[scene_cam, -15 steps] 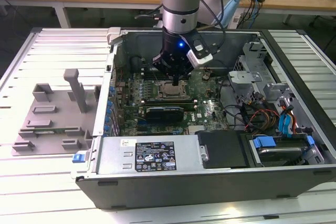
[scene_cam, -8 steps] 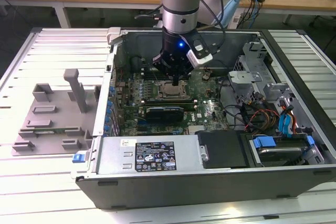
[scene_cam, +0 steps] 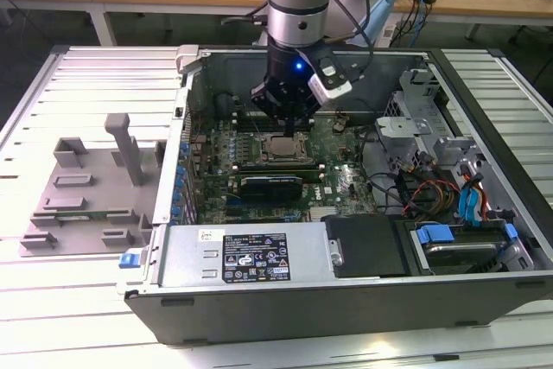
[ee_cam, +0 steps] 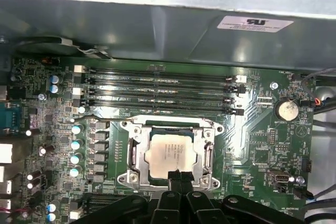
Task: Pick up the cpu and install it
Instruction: 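Install the first cpu locking lever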
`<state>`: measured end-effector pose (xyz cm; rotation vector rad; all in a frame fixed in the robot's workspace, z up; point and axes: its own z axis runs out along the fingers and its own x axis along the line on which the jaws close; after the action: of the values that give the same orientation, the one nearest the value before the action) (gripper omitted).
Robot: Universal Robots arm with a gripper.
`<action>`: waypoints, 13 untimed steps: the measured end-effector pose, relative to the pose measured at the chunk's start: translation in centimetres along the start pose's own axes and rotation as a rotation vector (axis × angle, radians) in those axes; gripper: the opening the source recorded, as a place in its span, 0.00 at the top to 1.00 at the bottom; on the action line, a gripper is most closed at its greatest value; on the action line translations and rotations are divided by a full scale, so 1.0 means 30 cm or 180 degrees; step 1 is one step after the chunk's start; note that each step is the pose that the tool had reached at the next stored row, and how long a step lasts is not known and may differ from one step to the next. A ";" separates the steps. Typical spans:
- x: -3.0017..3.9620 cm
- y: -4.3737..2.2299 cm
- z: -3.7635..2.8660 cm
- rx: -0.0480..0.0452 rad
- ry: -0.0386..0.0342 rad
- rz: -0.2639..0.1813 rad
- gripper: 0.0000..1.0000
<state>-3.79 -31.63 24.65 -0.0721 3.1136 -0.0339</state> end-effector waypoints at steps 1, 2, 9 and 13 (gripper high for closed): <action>0.011 0.001 0.000 0.0000 0.0000 0.0000 0.89; 0.030 0.001 -0.001 -0.0001 0.0000 0.0000 0.89; 0.100 0.005 -0.003 0.0000 0.0000 0.0000 0.89; 0.146 0.007 -0.004 -0.0005 0.0000 0.0000 0.89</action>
<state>-8.16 -31.62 24.65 -0.0722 3.1136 -0.0314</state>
